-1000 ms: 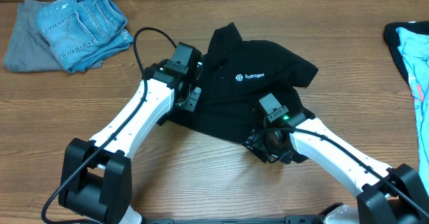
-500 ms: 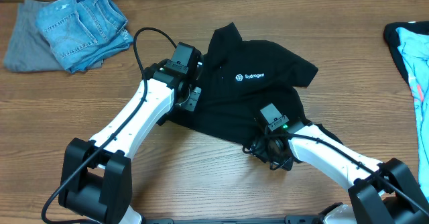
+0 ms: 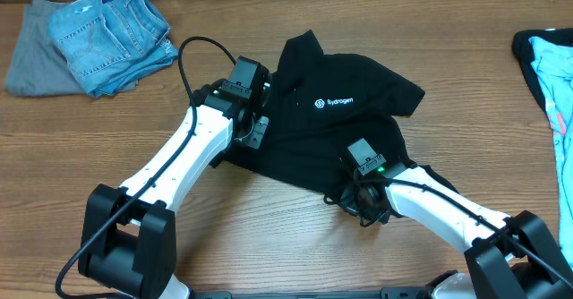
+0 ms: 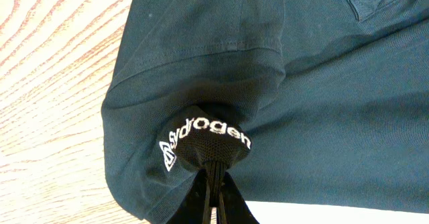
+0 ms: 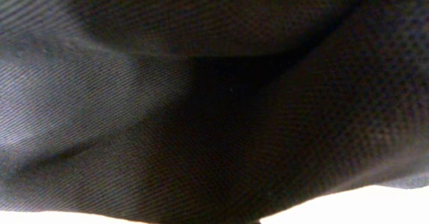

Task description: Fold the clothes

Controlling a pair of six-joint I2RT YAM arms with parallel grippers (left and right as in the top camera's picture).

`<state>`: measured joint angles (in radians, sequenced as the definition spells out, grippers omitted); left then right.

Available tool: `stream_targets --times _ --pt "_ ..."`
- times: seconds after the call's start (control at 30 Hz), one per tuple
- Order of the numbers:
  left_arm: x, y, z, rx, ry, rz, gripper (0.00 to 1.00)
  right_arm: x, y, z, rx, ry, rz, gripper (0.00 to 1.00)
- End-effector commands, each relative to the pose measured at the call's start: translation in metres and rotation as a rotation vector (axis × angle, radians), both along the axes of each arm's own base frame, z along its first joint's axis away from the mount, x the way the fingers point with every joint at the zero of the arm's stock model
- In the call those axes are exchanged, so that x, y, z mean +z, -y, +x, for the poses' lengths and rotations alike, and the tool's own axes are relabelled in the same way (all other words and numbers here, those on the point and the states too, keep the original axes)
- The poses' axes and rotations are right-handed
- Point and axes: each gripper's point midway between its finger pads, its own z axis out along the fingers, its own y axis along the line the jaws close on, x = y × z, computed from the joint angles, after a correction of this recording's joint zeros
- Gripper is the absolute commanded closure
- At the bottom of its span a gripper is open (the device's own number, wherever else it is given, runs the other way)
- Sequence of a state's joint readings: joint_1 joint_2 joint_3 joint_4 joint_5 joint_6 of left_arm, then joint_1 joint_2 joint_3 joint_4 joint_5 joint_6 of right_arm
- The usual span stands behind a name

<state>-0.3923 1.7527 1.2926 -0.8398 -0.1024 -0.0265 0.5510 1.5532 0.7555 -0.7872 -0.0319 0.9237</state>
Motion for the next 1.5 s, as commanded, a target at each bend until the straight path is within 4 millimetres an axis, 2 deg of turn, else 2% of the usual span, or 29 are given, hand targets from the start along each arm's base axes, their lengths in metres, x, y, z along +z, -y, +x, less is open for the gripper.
stream_targets --times 0.0,0.13,0.27,0.4,0.53,0.7,0.83,1.0,1.23,1.33,1.47 --pt "0.007 0.0 0.003 0.028 0.012 -0.004 0.96 -0.001 0.01 -0.002 -0.043 -0.008 -0.05 0.96" --pt "0.026 -0.001 0.0 0.085 0.017 -0.025 0.96 0.008 0.015 -0.004 -0.058 -0.012 -0.074 0.96" --pt "0.071 -0.001 0.0 0.106 0.083 -0.063 0.96 0.03 0.012 0.0 -0.059 0.03 -0.046 0.96" --pt "0.131 -0.004 -0.006 0.103 0.2 -0.117 0.96 0.067 0.012 0.003 -0.062 0.104 -0.007 0.96" --pt "0.18 -0.011 -0.021 0.104 0.307 -0.165 0.96 0.116 0.019 0.001 -0.068 0.201 0.023 0.96" --pt "0.23 -0.024 -0.048 0.137 0.427 -0.232 0.96 0.187 0.031 -0.005 -0.082 0.348 0.069 0.96" --pt "0.278 -0.041 -0.073 0.191 0.57 -0.294 0.96 0.25 0.04 -0.013 -0.09 0.48 0.132 0.96" --pt "0.344 -0.059 -0.115 0.205 0.747 -0.398 0.96 0.316 0.056 -0.026 -0.113 0.619 0.177 0.96" --pt "0.42 -0.089 -0.182 0.224 0.951 -0.517 0.96 0.391 0.072 -0.041 -0.101 0.809 0.244 0.96" --pt "0.44 -0.102 -0.206 0.246 0.997 -0.55 0.96 0.418 0.078 -0.049 -0.107 0.882 0.284 0.96" --pt "0.455 -0.11 -0.227 0.255 1.035 -0.588 0.96 0.443 0.09 -0.057 -0.136 0.964 0.298 0.96"
